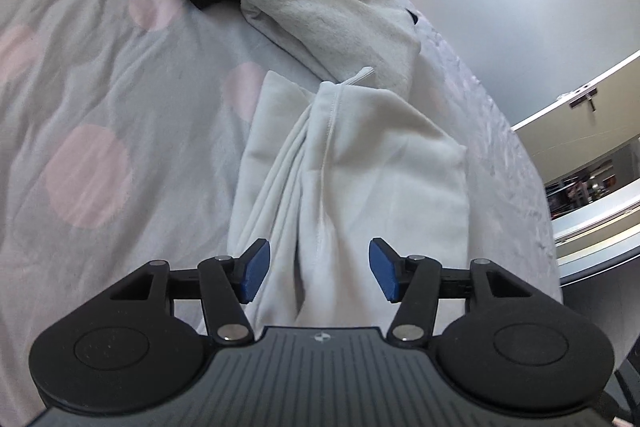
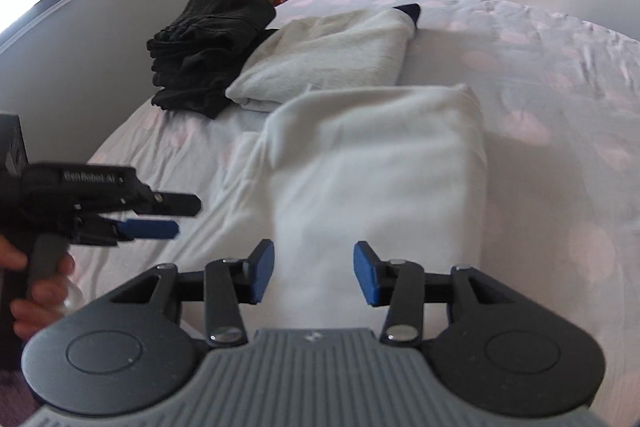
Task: Fold clothes
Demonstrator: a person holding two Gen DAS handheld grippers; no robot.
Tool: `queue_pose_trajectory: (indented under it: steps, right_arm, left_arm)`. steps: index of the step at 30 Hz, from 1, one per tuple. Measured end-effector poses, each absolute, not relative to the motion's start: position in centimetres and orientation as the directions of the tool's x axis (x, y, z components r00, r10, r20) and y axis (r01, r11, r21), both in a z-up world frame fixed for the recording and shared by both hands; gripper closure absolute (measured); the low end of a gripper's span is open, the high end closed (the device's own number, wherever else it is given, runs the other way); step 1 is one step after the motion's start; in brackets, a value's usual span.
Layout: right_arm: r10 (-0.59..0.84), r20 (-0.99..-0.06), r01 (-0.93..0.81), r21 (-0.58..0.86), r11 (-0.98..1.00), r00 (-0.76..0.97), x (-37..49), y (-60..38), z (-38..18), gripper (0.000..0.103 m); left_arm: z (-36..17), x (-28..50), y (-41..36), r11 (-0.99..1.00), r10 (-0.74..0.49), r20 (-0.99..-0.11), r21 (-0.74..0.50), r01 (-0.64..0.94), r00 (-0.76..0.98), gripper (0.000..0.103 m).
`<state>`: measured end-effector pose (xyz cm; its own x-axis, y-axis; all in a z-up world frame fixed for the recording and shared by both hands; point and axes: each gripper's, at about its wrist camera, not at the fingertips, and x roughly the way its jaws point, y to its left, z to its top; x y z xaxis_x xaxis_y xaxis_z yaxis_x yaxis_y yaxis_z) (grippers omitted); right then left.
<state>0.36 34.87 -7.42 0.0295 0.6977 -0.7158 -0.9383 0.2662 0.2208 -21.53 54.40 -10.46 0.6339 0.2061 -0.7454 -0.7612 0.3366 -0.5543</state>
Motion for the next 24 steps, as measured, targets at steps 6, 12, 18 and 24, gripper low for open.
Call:
queue_pose_trajectory:
  steps: [6, 12, 18, 24]
  right_arm:
    - [0.692, -0.717, -0.893, 0.253, 0.373, 0.087, 1.5, 28.1, -11.4, 0.055]
    - [0.687, -0.72, -0.896, 0.233, 0.378, 0.103, 1.2, 25.9, -13.3, 0.053]
    - [0.651, -0.743, -0.937, 0.1, 0.334, 0.153, -0.2, 25.6, -15.0, 0.049]
    - [0.622, -0.757, -0.945, 0.016, 0.328, 0.203, -1.1, 26.3, -16.1, 0.049]
  left_arm:
    - [-10.4, -21.0, 53.0, 0.358, 0.18, -0.81, -0.475, -0.804, 0.558, 0.038]
    - [-11.4, -20.5, 50.7, 0.388, 0.168, -0.853, -0.403, -0.829, 0.494, 0.038]
    - [-11.5, -20.5, 49.5, 0.44, 0.216, -0.811, -0.416, -0.796, 0.543, 0.077]
    - [-7.3, -22.0, 48.4, 0.52, 0.32, -0.606, -0.531, -0.67, 0.728, 0.082]
